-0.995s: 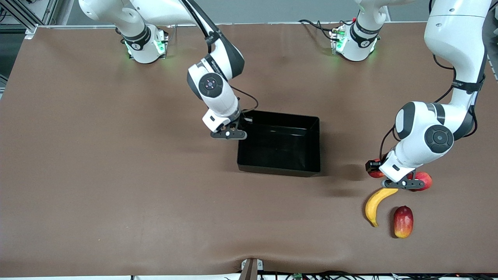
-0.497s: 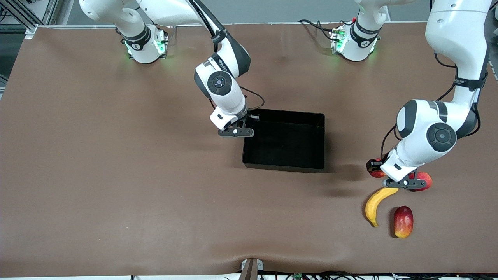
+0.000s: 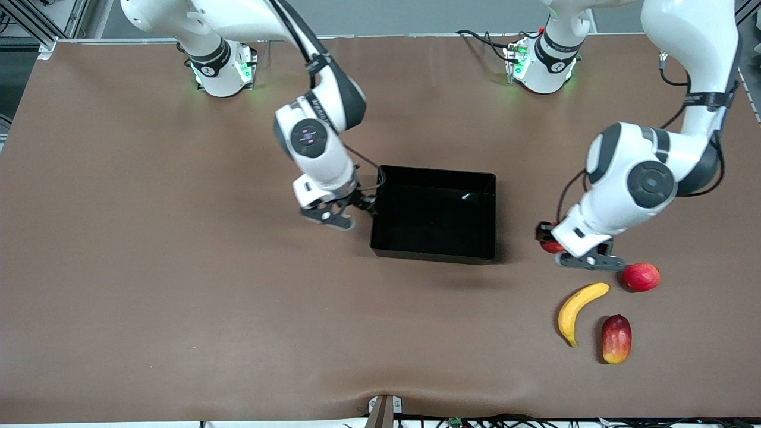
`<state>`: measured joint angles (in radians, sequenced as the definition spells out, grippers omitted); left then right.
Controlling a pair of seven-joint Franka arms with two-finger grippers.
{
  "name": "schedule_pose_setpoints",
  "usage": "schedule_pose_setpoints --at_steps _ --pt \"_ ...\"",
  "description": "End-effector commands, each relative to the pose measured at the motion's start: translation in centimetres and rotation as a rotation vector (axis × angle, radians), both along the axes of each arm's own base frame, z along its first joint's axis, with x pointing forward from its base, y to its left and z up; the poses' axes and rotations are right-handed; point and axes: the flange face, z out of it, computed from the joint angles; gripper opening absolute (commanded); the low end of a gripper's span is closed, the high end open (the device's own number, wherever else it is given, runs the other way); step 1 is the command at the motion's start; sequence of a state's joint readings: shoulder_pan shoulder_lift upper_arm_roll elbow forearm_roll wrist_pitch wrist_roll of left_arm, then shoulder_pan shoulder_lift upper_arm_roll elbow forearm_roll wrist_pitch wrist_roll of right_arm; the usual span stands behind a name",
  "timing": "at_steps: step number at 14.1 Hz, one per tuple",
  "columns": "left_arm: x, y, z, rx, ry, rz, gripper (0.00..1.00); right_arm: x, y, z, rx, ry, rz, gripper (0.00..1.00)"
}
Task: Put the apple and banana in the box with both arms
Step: 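Carry the apple over the box while the right gripper withdraws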
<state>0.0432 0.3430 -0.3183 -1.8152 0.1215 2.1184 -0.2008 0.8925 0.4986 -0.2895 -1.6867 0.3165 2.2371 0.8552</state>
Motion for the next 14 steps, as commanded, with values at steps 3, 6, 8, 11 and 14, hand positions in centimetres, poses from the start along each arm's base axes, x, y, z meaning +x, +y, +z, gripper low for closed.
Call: schedule_pose_setpoints --at_steps 3,6,8,11,14 --pt "-3.8 -8.7 0.9 -0.016 0.013 0.022 0.00 3.1 -10.5 9.6 -0.010 0.088 -0.148 1.00" --pt "-6.4 -13.4 -1.2 -0.010 0.046 0.025 0.00 4.6 -18.8 12.7 -0.049 0.175 -0.124 1.00" --pt "-7.2 -14.9 -3.2 -0.014 0.063 0.029 0.00 5.2 -23.8 14.5 -0.067 0.222 -0.138 1.00" --pt "-9.5 -17.6 -7.2 -0.053 0.043 0.071 0.00 5.7 -33.8 17.3 -0.052 0.238 -0.135 1.00" --pt "-10.7 -18.3 -10.7 -0.040 0.009 0.117 0.00 5.3 -41.8 17.9 -0.043 0.219 -0.127 1.00"
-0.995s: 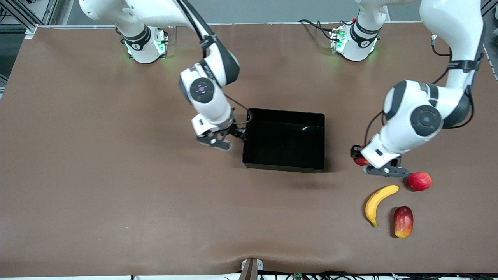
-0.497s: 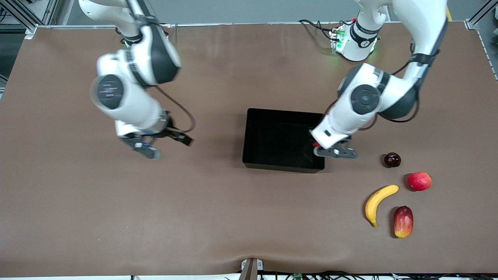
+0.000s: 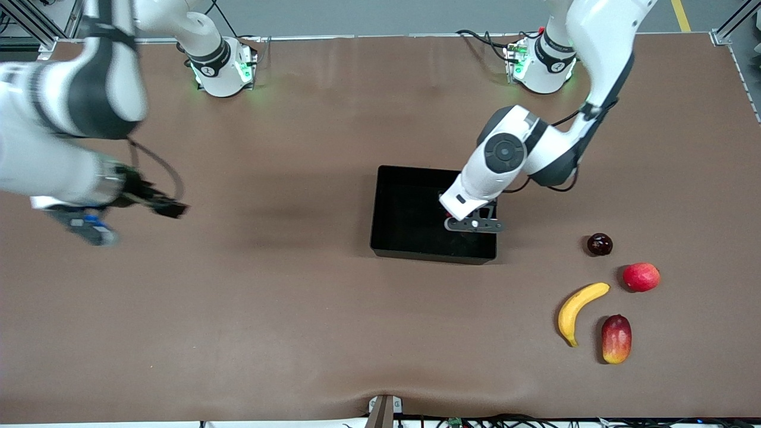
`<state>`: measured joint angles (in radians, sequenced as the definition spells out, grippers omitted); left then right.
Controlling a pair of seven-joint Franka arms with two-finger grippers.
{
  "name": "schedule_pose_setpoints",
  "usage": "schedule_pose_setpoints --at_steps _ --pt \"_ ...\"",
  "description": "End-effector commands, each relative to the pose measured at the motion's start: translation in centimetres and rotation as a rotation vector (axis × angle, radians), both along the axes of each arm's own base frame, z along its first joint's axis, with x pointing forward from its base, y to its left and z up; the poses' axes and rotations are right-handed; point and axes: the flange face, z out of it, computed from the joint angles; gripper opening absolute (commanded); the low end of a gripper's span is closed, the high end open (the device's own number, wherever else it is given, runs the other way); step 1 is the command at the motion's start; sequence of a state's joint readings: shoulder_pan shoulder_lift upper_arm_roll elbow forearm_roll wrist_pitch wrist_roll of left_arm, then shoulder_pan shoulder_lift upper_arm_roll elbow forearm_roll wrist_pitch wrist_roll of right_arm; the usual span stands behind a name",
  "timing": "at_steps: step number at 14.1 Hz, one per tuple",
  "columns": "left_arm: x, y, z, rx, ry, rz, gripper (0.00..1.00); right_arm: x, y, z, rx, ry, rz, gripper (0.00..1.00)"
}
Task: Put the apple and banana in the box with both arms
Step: 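Carry the apple over the box while the right gripper withdraws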
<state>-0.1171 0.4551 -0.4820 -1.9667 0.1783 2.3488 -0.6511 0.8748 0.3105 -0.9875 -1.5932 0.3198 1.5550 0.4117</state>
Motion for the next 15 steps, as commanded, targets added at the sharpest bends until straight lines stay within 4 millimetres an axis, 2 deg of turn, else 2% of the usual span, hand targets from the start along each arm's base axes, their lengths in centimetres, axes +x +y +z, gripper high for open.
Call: schedule_pose_setpoints --at_steps 1,4,6,7,9,11,15 --pt "-0.9 -0.3 -2.1 0.045 -0.035 0.037 0.00 -0.8 -6.0 0.6 0.040 -0.010 0.045 1.00" --pt "-1.2 -0.3 -4.1 0.101 -0.053 0.080 0.00 -4.4 -14.2 3.2 0.097 0.016 0.122 1.00" --pt "-1.4 -0.1 -4.6 0.117 -0.058 0.089 0.00 -7.0 -17.2 5.3 0.130 0.028 0.186 1.00" --pt "-1.6 0.3 -4.9 0.125 -0.054 0.087 0.00 -7.2 -17.0 6.6 0.110 0.001 0.198 1.00" --pt "-1.8 0.9 -5.2 0.144 -0.061 0.070 0.00 -6.1 -15.0 6.1 0.076 -0.012 0.225 1.00" --pt "-1.9 1.0 -5.6 0.145 -0.055 0.073 0.00 -5.7 -14.1 6.2 0.096 -0.026 0.226 1.00" --pt "-2.0 0.9 -5.8 0.145 -0.052 0.079 0.00 -5.6 -14.4 6.0 0.100 -0.031 0.211 1.00"
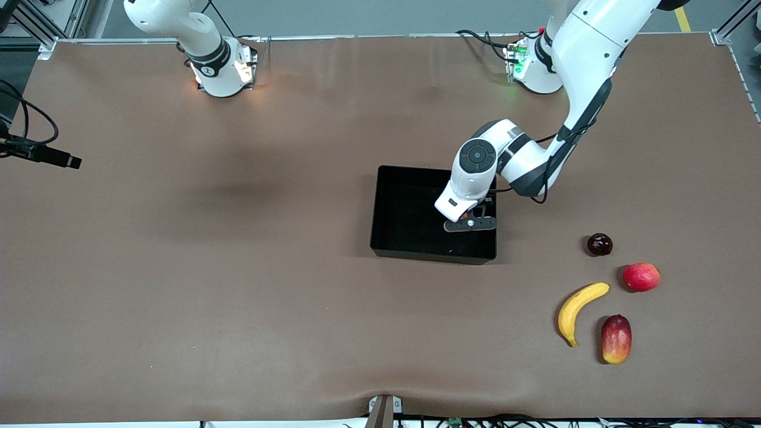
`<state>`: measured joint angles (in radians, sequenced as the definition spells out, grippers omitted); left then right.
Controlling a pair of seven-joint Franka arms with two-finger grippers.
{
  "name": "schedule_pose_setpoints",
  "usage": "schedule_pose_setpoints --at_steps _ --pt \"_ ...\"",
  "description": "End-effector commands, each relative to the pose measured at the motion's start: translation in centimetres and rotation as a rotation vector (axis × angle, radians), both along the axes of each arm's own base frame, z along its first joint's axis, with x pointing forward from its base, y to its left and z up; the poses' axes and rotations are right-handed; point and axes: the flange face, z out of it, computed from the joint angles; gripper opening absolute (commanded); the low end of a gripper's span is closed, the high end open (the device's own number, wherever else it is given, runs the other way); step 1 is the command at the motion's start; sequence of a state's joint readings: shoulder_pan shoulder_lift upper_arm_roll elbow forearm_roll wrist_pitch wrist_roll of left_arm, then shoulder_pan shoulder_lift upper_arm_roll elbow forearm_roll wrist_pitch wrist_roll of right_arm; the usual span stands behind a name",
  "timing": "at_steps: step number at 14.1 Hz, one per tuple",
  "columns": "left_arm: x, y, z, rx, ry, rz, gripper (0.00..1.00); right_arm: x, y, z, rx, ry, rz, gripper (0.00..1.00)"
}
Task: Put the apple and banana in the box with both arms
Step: 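Carry the apple over the box while the right gripper withdraws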
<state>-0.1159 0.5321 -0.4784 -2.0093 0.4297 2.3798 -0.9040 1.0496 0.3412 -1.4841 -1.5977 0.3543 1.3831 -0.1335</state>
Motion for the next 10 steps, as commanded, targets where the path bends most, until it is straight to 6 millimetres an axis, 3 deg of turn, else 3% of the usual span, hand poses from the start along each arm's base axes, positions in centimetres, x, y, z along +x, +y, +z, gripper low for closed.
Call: schedule_pose_setpoints --at_steps 1,3,4,5,6,8,10 --pt "-0.5 -0.1 -0.4 0.007 -0.016 0.018 0.00 -0.1 -0.6 0.2 0.023 -0.016 -0.024 1.00" --pt "-0.7 -0.4 -0.4 0.006 -0.015 0.012 0.05 0.0 -0.5 0.2 0.024 -0.017 -0.022 1.00" --pt "-0.6 -0.3 -0.4 0.007 -0.016 0.014 0.36 0.0 -0.3 0.0 0.024 -0.014 -0.020 1.00" --pt "-0.5 -0.2 -0.4 0.007 -0.016 0.017 0.74 0.1 -0.1 0.0 0.028 -0.013 -0.015 1.00" --pt "-0.3 -0.2 -0.1 0.004 -0.021 0.019 1.00 0.1 -0.2 0.0 0.033 -0.017 -0.017 1.00" --pt "0.1 -0.3 0.9 0.005 -0.034 0.020 1.00 0.2 0.0 -0.2 0.040 -0.016 -0.050 1.00" --pt "1.1 -0.3 3.2 0.005 -0.072 0.028 1.00 0.5 0.7 -0.3 0.038 -0.012 -0.057 1.00"
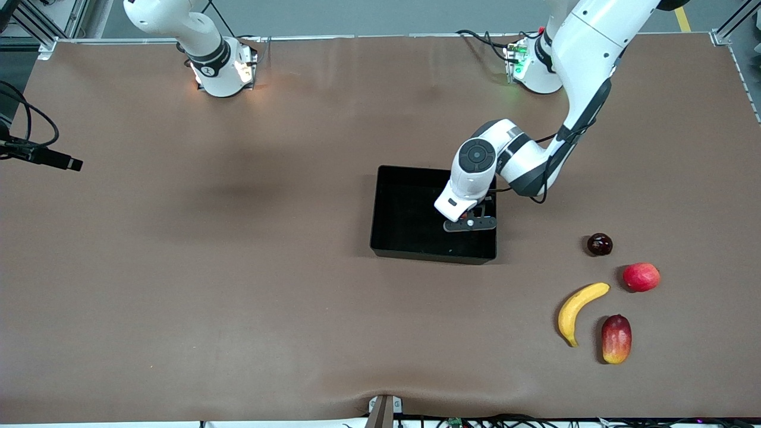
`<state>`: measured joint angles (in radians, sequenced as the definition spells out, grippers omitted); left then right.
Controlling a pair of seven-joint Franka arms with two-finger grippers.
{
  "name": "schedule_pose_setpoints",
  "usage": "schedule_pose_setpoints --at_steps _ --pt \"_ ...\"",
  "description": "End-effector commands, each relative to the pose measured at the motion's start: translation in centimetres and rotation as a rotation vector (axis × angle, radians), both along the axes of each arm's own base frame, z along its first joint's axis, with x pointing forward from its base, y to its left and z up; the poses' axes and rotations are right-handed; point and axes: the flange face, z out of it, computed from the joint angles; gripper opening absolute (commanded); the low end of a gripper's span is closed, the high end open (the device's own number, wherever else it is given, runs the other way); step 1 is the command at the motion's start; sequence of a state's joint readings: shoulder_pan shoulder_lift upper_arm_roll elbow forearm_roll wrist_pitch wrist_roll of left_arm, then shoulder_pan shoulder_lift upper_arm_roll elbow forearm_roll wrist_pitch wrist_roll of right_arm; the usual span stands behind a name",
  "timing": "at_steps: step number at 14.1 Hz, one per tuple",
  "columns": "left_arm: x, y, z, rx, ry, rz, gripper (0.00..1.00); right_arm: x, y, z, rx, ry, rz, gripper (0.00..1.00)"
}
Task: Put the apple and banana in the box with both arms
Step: 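Carry the apple over the box while the right gripper withdraws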
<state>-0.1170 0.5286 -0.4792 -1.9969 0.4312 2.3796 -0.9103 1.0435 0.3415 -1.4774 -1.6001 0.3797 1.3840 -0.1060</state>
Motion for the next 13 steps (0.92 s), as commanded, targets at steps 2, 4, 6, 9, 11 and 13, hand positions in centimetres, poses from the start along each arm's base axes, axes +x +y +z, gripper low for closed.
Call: schedule_pose_setpoints --at_steps 2,4,6,9,11,13 --pt "2.1 0.1 5.9 0.041 -0.074 0.044 1.00 0.4 0.6 -0.1 0.021 -0.007 -0.044 1.00" --pt "3.4 -1.1 9.9 0.059 -0.072 0.063 1.00 0.4 0.7 0.0 0.023 -0.009 -0.043 1.00" --pt "5.1 -0.9 13.2 0.075 -0.067 0.099 1.00 0.6 0.9 0.0 0.049 -0.020 -0.056 1.00" --pt "7.0 0.2 16.7 0.083 -0.064 0.091 1.00 0.6 -0.3 0.1 0.029 -0.037 -0.098 1.00" --pt "9.0 3.7 17.9 0.072 -0.055 0.076 1.00 0.5 -0.8 -0.1 0.032 -0.037 -0.110 1.00" --pt "10.8 7.5 18.5 0.047 -0.037 0.047 1.00 0.5 -1.1 0.1 0.035 -0.042 -0.117 1.00"
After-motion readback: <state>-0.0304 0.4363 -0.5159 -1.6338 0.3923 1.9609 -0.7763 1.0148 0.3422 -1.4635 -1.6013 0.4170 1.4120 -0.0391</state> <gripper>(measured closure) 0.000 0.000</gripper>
